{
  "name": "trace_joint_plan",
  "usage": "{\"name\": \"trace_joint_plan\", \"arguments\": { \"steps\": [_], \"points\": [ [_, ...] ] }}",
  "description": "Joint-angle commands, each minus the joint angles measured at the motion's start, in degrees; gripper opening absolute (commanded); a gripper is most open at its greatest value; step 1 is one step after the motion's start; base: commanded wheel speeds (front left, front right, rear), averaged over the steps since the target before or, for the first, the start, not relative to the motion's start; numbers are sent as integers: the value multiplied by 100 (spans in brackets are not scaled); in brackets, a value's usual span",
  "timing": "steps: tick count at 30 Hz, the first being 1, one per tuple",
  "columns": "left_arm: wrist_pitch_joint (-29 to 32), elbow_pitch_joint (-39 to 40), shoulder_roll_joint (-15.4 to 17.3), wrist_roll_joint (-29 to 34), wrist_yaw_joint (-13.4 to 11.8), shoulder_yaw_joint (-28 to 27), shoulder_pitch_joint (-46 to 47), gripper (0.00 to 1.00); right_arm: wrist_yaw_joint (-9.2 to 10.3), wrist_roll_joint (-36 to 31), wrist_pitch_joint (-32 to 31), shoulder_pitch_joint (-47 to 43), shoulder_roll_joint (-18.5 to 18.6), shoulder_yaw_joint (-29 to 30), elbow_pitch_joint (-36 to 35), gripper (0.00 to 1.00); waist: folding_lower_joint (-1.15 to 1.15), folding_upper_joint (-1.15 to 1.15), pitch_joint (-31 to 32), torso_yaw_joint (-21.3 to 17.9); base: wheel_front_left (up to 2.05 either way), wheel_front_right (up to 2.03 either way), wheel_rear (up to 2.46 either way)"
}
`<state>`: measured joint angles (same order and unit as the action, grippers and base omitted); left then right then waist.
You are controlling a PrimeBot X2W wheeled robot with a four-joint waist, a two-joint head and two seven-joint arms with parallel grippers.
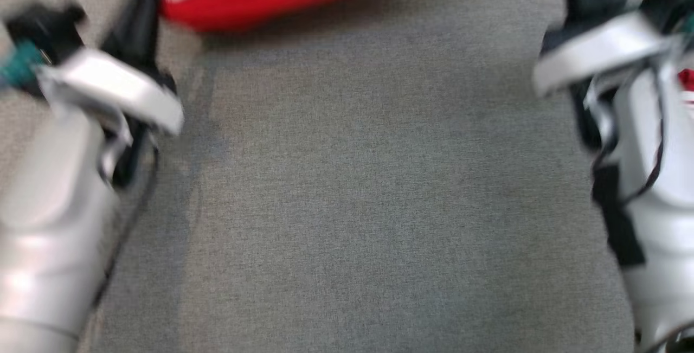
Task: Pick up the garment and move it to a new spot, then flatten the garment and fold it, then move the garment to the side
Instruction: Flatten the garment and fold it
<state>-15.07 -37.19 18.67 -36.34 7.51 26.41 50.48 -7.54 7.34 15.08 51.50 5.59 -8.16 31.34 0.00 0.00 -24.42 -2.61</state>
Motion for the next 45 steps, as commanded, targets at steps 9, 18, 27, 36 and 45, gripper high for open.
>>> {"name": "trace_joint_plan", "arguments": {
  "steps": [9, 18, 27, 36, 45],
  "points": [
    [-9, -365, -191, -683, -10, 259, -1816, 0, 7, 624, 7, -2215, 3, -427, -557, 0, 0, 0, 644, -181, 0, 0, 0],
    [-9, -265, -320, -704, -10, 140, -3004, 0, 7, 795, 8, -3430, -94, -630, -504, 0, 0, 0, 1518, -197, 0, 0, 0],
    [-8, -126, -585, -589, -10, -136, -4224, 0, 7, 878, 8, -4567, -204, -456, -108, 0, 0, 0, 2513, -173, 0, 0, 0],
    [-9, 65, -752, -469, -10, -565, -5003, 0, 7, 903, 8, -4977, -158, -706, -39, 0, 0, 0, 2781, -215, 0, 0, 0],
    [-10, 506, -766, -220, -10, -545, -4948, 0, 7, 876, 8, -4734, -28, -591, -292, 0, 0, 0, 2683, -20, 0, 0, 0]
  ]
}}
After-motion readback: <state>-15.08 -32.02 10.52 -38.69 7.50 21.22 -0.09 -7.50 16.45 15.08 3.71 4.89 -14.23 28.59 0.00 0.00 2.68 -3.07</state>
